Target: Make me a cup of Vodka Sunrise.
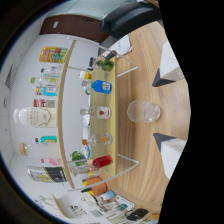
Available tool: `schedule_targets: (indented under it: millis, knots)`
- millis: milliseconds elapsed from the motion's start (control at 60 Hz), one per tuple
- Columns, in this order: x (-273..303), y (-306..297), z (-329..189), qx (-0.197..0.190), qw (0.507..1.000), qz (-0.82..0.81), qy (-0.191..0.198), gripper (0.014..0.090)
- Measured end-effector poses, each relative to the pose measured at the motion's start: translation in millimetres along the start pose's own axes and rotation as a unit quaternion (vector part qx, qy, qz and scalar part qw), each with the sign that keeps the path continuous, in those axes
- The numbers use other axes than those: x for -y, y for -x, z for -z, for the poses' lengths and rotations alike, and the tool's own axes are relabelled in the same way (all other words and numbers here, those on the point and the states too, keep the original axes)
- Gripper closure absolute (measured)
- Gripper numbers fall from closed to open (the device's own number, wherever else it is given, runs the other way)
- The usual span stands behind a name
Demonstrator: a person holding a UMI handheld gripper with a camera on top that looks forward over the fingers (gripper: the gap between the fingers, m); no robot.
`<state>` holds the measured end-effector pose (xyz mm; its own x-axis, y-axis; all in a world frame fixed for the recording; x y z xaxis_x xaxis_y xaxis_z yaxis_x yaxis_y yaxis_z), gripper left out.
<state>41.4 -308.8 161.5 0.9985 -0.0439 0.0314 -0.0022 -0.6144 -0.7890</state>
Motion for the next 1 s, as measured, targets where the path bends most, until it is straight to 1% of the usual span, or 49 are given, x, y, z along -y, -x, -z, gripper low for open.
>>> schedule_targets:
  millis: [133, 217, 300, 367, 400, 500, 617, 783, 883, 1000]
  knots:
    - [-9.9, 1.4, 6.5, -0.008, 1.000, -0.002, 0.006, 0.0186]
    - [-22.9, 12.2, 13.4, -0.010, 1.000, -0.010, 0.011, 0.0192]
    - [-34.0, 30.1, 18.6, -0.006, 1.000, -0.022, 0.009, 0.0197]
    - [-37.4, 53.2, 19.8, 0.007, 0.999, -0.031, 0.003, 0.0194]
    - [-35.0, 65.7, 19.5, 0.014, 0.999, -0.037, -0.008, 0.0195]
    - [-13.7, 103.6, 15.9, 0.037, 0.997, -0.044, -0.056, 0.0195]
    - [19.1, 138.1, -0.6, 0.052, 0.993, -0.032, -0.101, 0.0195]
    - [68.6, 168.3, -38.5, 0.068, 0.987, -0.024, -0.146, 0.0193]
    - [94.6, 175.8, -65.5, 0.067, 0.984, -0.019, -0.166, 0.0195]
    - [118.5, 183.2, -92.2, 0.063, 0.981, -0.009, -0.181, 0.0212]
